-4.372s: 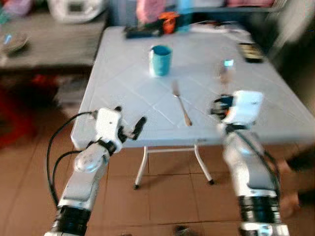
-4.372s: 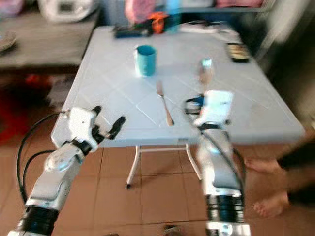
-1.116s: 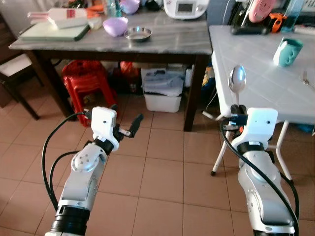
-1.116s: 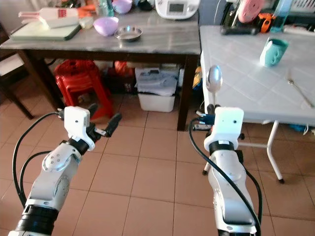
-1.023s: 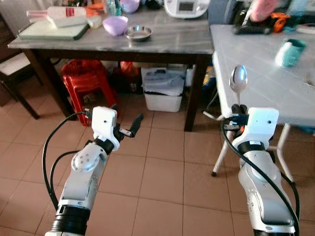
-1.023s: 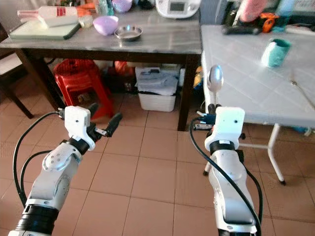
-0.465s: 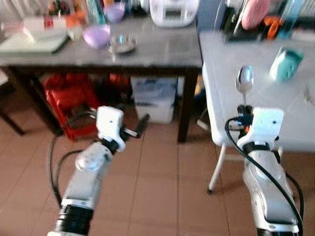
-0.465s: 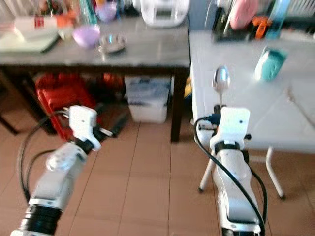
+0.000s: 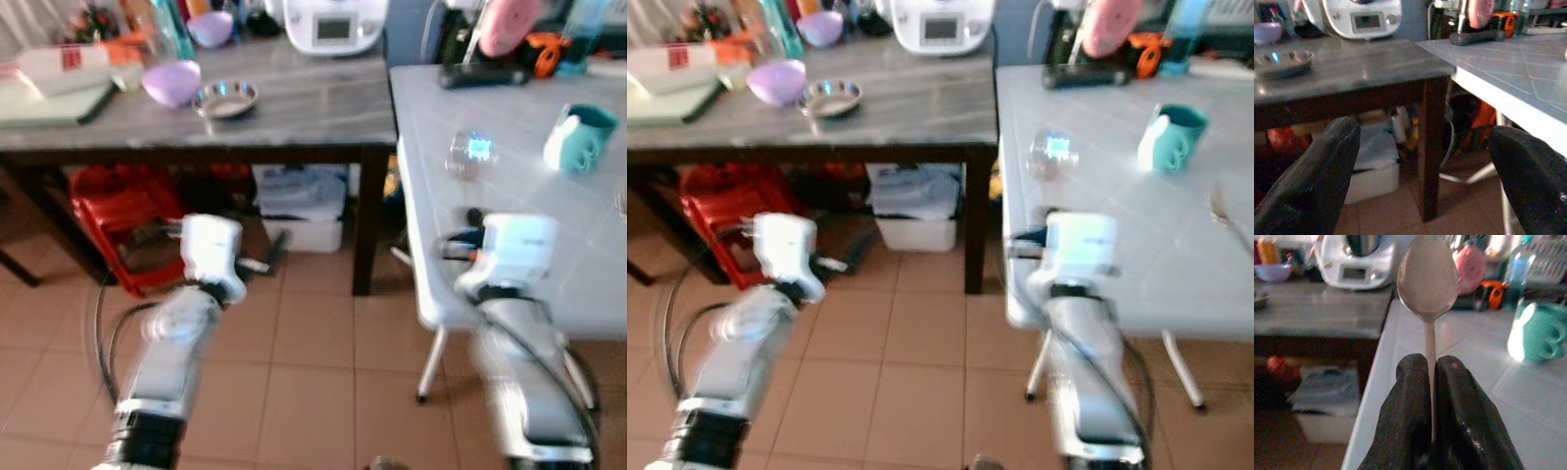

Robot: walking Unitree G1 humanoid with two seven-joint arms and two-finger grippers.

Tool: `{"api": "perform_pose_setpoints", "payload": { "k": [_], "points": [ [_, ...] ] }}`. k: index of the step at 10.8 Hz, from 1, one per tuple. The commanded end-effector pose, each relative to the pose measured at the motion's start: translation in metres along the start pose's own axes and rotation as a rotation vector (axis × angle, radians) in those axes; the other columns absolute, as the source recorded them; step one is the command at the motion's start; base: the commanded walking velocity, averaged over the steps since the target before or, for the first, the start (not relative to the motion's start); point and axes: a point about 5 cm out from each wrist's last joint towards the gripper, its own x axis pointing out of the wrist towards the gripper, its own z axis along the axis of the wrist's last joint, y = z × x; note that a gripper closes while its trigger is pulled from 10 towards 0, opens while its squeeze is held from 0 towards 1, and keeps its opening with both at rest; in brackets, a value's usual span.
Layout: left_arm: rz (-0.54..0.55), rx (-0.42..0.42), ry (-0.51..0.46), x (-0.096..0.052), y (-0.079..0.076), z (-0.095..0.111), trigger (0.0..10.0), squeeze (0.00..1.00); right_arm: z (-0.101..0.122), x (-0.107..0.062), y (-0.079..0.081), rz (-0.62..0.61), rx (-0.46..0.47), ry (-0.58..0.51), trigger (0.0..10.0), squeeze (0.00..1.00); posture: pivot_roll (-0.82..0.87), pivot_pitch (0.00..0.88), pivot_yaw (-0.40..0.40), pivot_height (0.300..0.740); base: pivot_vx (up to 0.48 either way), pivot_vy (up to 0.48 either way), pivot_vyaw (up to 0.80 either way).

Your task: Setting the table

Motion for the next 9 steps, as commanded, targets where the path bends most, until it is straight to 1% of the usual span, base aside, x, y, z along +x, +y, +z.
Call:
{"api": "perform_pose_setpoints", "payload": {
  "k": [1, 2, 3, 4, 5, 6, 8, 9],
  "points": [
    [0.067, 0.029, 0.030, -0.005, 0.012, -0.004, 10.0, 0.00, 0.005, 0.000, 0.010, 0.032, 0.018, -0.022, 10.0, 0.00, -0.03, 0.101, 0.043, 0.740, 0.000, 0.000, 0.00],
    [0.075, 0.021, 0.041, -0.005, 0.012, -0.006, 10.0, 0.00, 0.006, 0.001, 0.011, 0.034, 0.018, -0.024, 10.0, 0.00, -0.03, 0.101, 0.043, 0.740, 0.000, 0.000, 0.00],
    [0.094, 0.031, 0.043, -0.007, 0.016, -0.006, 10.0, 0.00, 0.006, 0.000, 0.011, 0.035, 0.018, -0.024, 10.0, 0.00, -0.03, 0.101, 0.043, 0.740, 0.000, 0.000, 0.00],
    [0.111, 0.054, 0.057, -0.015, 0.023, -0.008, 10.0, 0.00, 0.005, -0.001, 0.009, 0.033, 0.018, -0.024, 10.0, 0.00, -0.03, 0.103, 0.043, 0.740, 0.000, 0.000, 0.00],
    [0.128, 0.081, 0.082, -0.027, 0.033, -0.013, 10.0, 0.00, 0.004, -0.003, 0.007, 0.031, 0.015, -0.019, 10.0, 0.00, -0.03, 0.103, 0.043, 0.740, 0.000, 0.000, 0.00],
    [0.154, 0.089, 0.104, -0.040, 0.040, -0.016, 10.0, 0.00, 0.001, -0.007, 0.004, 0.031, 0.007, -0.008, 10.0, 0.00, -0.02, 0.103, 0.038, 0.740, 0.000, 0.000, 0.00],
    [0.155, 0.089, 0.126, -0.057, 0.039, -0.022, 10.0, 0.00, -0.006, -0.014, 0.001, 0.030, 0.003, 0.020, 10.0, 0.00, -0.01, 0.104, 0.036, 0.740, 0.000, 0.000, 0.00],
    [0.139, 0.081, 0.111, -0.056, 0.035, -0.021, 10.0, 0.00, -0.005, -0.013, 0.007, 0.044, 0.015, 0.016, 10.0, 0.00, -0.01, 0.102, 0.033, 0.740, 0.000, 0.000, 0.00]
  ]
}}
